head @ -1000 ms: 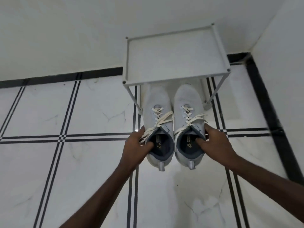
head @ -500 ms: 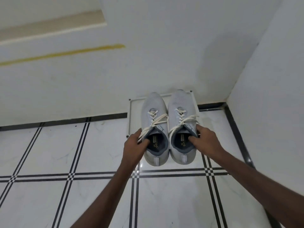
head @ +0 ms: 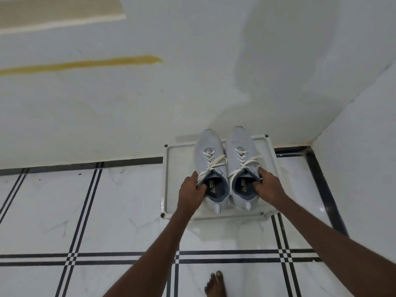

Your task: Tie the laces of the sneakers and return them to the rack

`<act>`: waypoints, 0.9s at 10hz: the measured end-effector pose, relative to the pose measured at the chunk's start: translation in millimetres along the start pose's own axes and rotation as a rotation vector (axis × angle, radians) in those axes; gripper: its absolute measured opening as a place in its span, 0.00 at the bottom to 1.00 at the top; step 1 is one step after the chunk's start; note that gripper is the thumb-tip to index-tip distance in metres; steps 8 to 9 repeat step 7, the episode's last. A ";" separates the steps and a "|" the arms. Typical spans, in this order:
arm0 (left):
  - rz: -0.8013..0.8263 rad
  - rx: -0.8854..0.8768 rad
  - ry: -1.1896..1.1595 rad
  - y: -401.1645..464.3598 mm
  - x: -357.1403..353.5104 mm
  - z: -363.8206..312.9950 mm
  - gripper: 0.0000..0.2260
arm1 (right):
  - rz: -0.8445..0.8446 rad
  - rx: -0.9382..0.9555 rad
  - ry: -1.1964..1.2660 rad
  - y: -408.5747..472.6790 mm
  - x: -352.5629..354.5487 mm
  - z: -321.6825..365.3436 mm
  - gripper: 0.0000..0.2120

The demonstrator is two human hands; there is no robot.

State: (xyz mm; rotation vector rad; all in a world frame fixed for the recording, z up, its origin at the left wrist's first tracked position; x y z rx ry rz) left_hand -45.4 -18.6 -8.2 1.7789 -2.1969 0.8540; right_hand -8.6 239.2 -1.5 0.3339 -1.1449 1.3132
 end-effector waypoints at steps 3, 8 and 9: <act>0.052 0.133 0.028 64.3 -25.9 69.1 0.12 | 0.064 -0.029 -0.077 74.8 -61.7 -8.8 0.14; -0.002 0.183 0.046 60.8 -22.0 70.1 0.29 | 0.071 -0.012 -0.122 75.7 -80.2 -14.0 0.29; -0.002 0.183 0.046 60.8 -22.0 70.1 0.29 | 0.071 -0.012 -0.122 75.7 -80.2 -14.0 0.29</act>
Point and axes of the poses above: each hand's wrist, its own y-axis towards the middle knuckle, its own x-axis out of the back of the hand, z = x × y, the point moved 10 cm from there along y, towards the middle knuckle, and after that the axes turned 12 degrees about -y, right-handed, at the moved point
